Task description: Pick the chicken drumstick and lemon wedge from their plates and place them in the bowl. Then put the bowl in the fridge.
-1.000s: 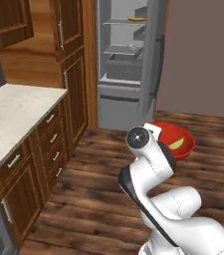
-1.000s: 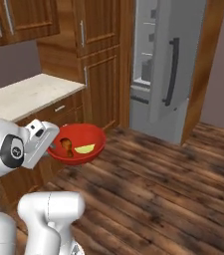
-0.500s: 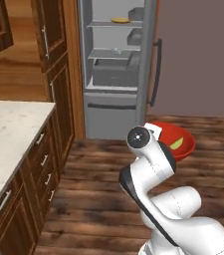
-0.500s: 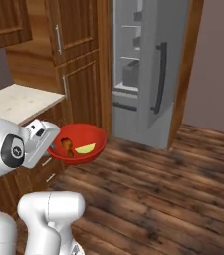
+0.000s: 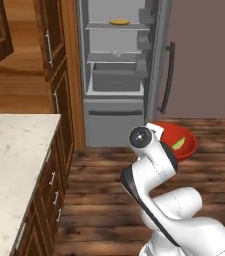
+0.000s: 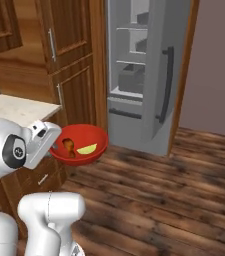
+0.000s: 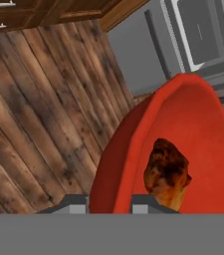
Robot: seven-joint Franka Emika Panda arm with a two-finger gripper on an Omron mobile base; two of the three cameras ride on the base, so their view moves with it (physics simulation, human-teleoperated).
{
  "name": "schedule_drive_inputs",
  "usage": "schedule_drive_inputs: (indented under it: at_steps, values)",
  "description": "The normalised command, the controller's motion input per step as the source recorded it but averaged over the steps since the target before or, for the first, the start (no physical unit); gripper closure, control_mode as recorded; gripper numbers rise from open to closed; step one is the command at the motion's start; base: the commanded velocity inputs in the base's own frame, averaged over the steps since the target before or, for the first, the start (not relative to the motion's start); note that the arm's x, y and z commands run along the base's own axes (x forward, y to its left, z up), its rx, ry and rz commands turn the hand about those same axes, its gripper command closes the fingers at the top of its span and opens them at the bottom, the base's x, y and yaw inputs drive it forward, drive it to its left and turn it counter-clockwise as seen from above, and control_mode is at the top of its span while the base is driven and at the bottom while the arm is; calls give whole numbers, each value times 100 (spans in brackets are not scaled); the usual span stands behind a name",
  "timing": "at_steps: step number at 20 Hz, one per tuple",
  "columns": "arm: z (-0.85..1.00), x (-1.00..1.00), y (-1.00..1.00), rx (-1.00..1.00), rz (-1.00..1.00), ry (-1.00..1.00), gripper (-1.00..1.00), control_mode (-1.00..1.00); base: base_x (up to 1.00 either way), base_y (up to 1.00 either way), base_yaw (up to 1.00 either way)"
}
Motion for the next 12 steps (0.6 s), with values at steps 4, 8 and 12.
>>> schedule_drive_inputs:
  at_steps: [4,8,12]
  values:
    - [0,0,0,0,0,0,100,100,70,45,-4]
    - [0,0,0,0,0,0,100,100,77,24,-21]
    - [0,0,0,0,0,0,100,100,71,37,-21]
